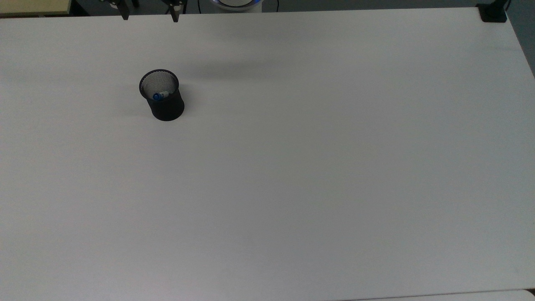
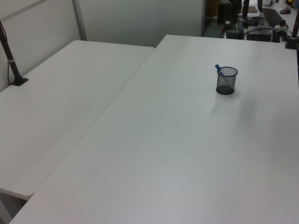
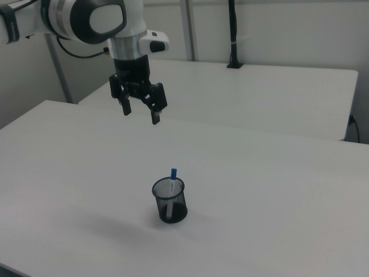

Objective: Remove the marker

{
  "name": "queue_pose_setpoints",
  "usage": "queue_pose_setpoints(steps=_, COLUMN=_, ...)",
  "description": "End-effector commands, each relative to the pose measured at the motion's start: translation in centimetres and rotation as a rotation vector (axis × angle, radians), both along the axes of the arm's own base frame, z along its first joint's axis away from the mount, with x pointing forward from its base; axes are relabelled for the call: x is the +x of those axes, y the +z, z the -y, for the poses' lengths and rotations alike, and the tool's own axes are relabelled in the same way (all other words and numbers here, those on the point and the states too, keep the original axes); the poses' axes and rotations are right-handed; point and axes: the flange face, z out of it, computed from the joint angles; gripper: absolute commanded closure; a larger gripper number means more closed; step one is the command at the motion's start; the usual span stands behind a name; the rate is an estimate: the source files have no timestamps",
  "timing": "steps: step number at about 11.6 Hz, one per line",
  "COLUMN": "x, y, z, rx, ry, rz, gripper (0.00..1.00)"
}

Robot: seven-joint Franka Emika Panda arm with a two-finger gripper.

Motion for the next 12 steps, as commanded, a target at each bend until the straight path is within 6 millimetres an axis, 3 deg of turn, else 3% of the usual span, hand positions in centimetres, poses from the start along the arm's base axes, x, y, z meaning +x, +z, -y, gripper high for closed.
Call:
queue_pose_setpoints(steps=1, x=-0.51, y=0.77, z=0.12, rx=0.007, ry=0.021, rz=-0.008, gripper=0.0)
queue_pose_setpoints(steps=9, x=-0.59, y=0.64, z=-0.14, rx=0.009, ry=0.024, rz=-0.013, gripper=0.0)
queue_pose_setpoints(steps=12, x=-0.74, y=0.78, z=0.7, rx=0.008, ry=0.01, rz=-0.01, gripper=0.0)
